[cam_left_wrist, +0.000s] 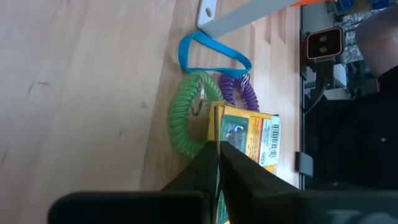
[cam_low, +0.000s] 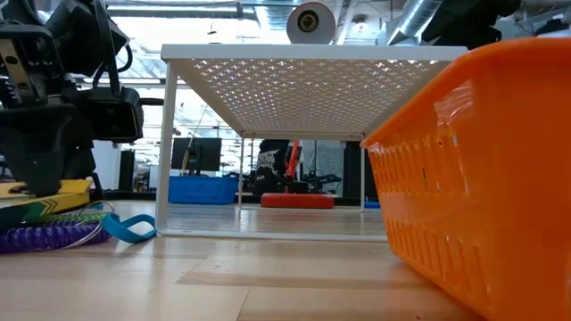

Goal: Pick & Place Office Desk Supplies
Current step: Put the yellow crayon box into the green bin

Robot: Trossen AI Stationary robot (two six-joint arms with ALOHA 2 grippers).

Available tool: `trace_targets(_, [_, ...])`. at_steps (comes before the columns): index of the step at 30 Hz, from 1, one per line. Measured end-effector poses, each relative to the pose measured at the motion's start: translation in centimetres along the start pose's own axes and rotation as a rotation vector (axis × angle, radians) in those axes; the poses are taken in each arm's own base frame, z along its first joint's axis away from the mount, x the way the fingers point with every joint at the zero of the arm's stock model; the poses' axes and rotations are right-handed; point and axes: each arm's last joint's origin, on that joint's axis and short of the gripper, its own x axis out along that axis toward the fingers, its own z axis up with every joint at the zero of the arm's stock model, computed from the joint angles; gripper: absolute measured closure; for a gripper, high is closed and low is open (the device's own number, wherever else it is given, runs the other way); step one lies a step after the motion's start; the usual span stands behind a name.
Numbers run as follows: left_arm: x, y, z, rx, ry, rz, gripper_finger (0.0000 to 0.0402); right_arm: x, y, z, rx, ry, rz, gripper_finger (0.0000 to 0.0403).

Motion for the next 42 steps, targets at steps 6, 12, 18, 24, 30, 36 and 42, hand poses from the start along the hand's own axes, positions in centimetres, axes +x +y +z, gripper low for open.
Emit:
trace_targets(6, [-0.3,-0.3,0.1,0.048,-0.018,-0.012,0.04,-0.1,0.1,-0.1,0.005,0.002,0.007,0.0235])
trace_targets(12, [-1.1,-1.3,0.3,0.082,-0.061,-0.055,0.0401,-0.3,0.6,-0.2,0.005,-0.011,0.041,0.0235])
trace_targets(18, [-2.1,-2.3,0.8,0.141,-0.114,-0.113,0.0401,-0.6,1.2,-0.3,-0.003,-0.037,0.067,0.0235])
trace_targets(24, [-3.2,-3.3,1.2,0.216,-0.186,-0.157,0.0401,-0.9,1.7,-0.5,-0.018,-0.058,0.093,0.0235])
trace_targets(30, [-4.6,-4.3,1.6,0.332,-0.273,-0.203,0.0401,-1.4,2.7,-0.3,-0.045,-0.117,0.165,0.0235])
trace_targets(36, [-6.2,-5.9,1.5,0.488,-0.316,-0.332,0.0401,-1.5,3.0,-0.1,-0.076,-0.144,0.191,0.0235])
trace_targets(42, [-7.8,-7.7,1.2,0.681,-0.427,-0.44,0.0401,-1.6,3.1,0.2,-0.089,-0.168,0.206,0.0235])
